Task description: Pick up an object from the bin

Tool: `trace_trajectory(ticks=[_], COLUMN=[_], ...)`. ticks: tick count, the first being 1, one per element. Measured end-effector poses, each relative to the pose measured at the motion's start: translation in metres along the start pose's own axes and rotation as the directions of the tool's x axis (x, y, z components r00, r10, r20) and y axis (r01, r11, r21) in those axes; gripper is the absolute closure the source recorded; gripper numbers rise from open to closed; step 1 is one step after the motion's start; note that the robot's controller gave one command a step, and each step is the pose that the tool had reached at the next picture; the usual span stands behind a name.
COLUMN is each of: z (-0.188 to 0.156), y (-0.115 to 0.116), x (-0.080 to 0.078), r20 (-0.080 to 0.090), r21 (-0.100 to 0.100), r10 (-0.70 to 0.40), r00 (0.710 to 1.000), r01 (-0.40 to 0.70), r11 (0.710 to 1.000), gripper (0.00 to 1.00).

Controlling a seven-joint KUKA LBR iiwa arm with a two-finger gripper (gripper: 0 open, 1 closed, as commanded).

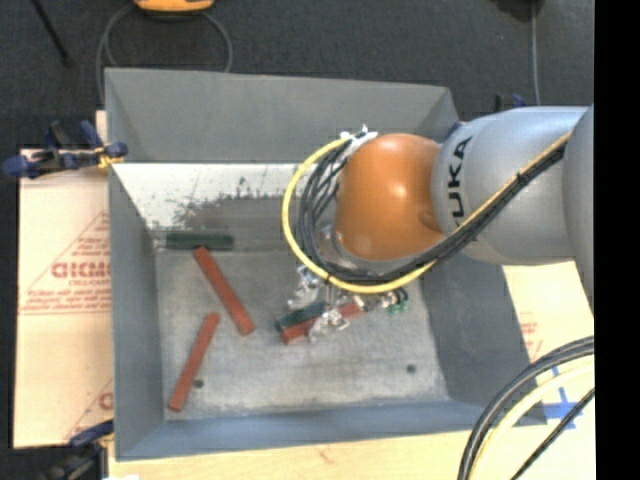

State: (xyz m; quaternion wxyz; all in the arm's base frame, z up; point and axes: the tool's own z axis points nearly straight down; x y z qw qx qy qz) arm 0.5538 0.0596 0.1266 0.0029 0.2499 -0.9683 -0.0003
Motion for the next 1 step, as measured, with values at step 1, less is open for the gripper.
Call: trace_trajectory(ticks=[1], z=[-0.0173], y=[-0.001], x=[-0.0019], r20=[0.008], r21=[0.004], r10=[0.001], r00=[1.0], r01=[-0.001], r11=[1.0], gripper=[1.0])
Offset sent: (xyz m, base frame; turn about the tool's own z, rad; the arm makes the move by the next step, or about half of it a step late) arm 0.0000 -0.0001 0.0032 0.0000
